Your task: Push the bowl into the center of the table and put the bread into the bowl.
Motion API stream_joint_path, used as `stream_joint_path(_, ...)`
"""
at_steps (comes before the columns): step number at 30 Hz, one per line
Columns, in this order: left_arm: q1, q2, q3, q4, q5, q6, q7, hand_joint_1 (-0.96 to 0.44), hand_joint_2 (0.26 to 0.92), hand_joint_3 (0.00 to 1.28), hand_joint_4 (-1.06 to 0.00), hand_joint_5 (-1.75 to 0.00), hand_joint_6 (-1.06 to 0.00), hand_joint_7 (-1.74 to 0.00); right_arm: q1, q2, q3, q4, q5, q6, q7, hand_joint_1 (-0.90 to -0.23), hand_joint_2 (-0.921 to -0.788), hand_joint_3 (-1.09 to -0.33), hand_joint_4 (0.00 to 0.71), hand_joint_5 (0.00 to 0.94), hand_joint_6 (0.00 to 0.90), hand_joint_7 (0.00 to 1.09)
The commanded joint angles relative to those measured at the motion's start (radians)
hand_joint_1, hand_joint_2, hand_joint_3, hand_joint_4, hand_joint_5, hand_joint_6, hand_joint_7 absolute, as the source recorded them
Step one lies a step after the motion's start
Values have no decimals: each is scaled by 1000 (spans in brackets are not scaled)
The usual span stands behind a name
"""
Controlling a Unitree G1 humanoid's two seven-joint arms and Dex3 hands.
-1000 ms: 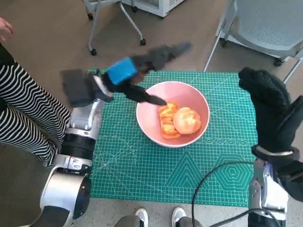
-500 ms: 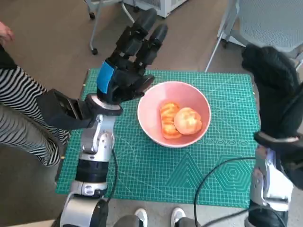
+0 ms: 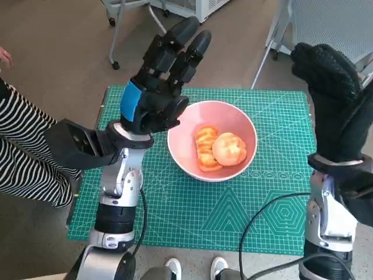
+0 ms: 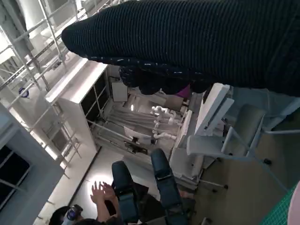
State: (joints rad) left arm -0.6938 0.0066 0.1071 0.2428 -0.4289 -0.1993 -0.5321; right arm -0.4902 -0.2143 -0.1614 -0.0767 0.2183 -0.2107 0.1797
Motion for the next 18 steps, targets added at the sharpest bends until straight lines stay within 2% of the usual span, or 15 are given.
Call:
stream_joint_path(1,-2,2,1,-12,1,-13,-2,-710,921,459,1,-129,1,-514,1,-5,2,2,-21,16,-7,-710,-921,-684,205,5,122,567)
stream_joint_path(9,-6,0,0,0,0,-24,-7,-710,921,460,1,-111,1,-495,-4,-7,-3,10,-33,19,-11,-704,-921,-681,206,5,118,564)
stream_joint_path(18,-15,-5,-6,21,10,-50,-11,-697,919,457,1,-127,1,-491,5,-4,-7,14,-30,16,-11,-701,-921,-681,206,4,117,562)
